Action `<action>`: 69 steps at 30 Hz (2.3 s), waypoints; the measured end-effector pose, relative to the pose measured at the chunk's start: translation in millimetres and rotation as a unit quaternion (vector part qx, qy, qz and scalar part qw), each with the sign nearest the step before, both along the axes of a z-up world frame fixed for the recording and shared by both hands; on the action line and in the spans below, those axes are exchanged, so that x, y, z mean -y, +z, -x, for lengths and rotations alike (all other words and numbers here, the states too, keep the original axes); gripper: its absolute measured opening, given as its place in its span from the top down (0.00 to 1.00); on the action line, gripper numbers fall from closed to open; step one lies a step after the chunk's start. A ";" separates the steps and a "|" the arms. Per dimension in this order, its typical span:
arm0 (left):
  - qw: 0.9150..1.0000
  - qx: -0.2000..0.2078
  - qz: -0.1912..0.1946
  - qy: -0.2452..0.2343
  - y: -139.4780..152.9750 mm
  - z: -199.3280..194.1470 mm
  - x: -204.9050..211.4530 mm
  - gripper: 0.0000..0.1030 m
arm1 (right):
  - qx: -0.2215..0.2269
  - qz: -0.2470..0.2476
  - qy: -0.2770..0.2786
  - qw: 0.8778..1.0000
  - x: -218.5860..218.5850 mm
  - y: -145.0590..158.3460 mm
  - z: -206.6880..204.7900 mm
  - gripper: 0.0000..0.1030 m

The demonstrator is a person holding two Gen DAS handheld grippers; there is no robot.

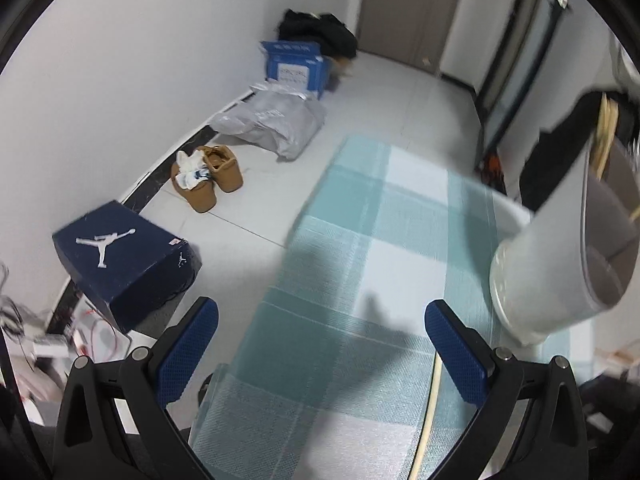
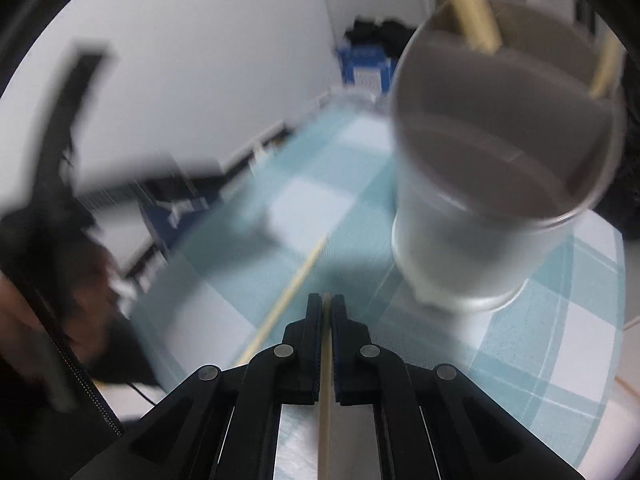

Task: Organize utensils
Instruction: 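Grasp the last chopstick with the left tool while the right tool lifts its chopstick, then carry both chopsticks up and lower them into the white holder with both tools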

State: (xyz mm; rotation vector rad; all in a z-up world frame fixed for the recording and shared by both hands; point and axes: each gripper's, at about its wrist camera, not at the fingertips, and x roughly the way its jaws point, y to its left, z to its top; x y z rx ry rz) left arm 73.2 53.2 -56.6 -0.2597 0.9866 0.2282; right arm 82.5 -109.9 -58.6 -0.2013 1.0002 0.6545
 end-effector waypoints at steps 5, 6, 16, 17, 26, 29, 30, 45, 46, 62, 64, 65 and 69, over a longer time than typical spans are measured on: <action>0.999 -0.024 0.014 -0.032 -7.6 -9.0 13.3 0.02 | 0.025 -0.086 -0.037 0.995 36.7 30.4 -1.8 0.97; 0.999 -0.030 0.015 -0.041 -10.2 -11.5 17.3 0.02 | 0.027 -0.093 -0.044 0.994 41.9 33.0 -3.1 0.97; 0.990 -0.073 -0.019 -0.117 -22.6 -24.0 56.0 0.27 | 0.024 -0.190 -0.102 0.976 97.6 53.1 -15.6 0.97; 0.990 -0.077 -0.018 -0.119 -23.6 -25.1 57.5 0.31 | 0.024 -0.192 -0.103 0.976 101.0 53.5 -16.0 0.97; 0.989 -0.092 -0.006 -0.118 -26.1 -32.8 69.8 0.84 | 0.024 -0.200 -0.107 0.974 117.6 58.8 -14.5 0.97; 0.988 -0.090 -0.008 -0.122 -26.0 -34.0 75.9 0.99 | 0.024 -0.197 -0.113 0.974 119.0 59.5 -12.3 0.97; 0.989 -0.090 -0.007 -0.119 -26.3 -34.0 75.8 0.99 | 0.025 -0.193 -0.116 0.974 120.4 59.8 -13.9 0.97; 0.995 0.035 0.075 -0.057 16.8 -15.9 52.3 0.99 | 0.066 -0.166 -0.117 0.977 118.2 71.2 -3.9 0.97; 0.994 0.053 0.081 -0.054 23.7 -10.7 50.9 0.99 | 0.068 -0.165 -0.119 0.977 117.6 72.0 -2.4 0.97; 0.981 0.157 0.073 -0.087 67.2 26.6 51.4 1.00 | 0.127 -0.121 -0.162 0.971 117.6 82.6 22.1 0.97; 0.981 0.151 0.080 -0.088 68.3 27.1 50.7 1.00 | 0.134 -0.118 -0.165 0.970 117.9 85.5 26.0 0.97; 0.981 0.152 0.078 -0.089 70.1 29.2 51.1 1.00 | 0.139 -0.115 -0.167 0.969 117.5 86.7 27.5 0.97; 0.979 0.158 0.066 -0.109 81.0 37.5 58.6 1.00 | 0.155 -0.104 -0.171 0.967 114.6 93.0 35.0 0.97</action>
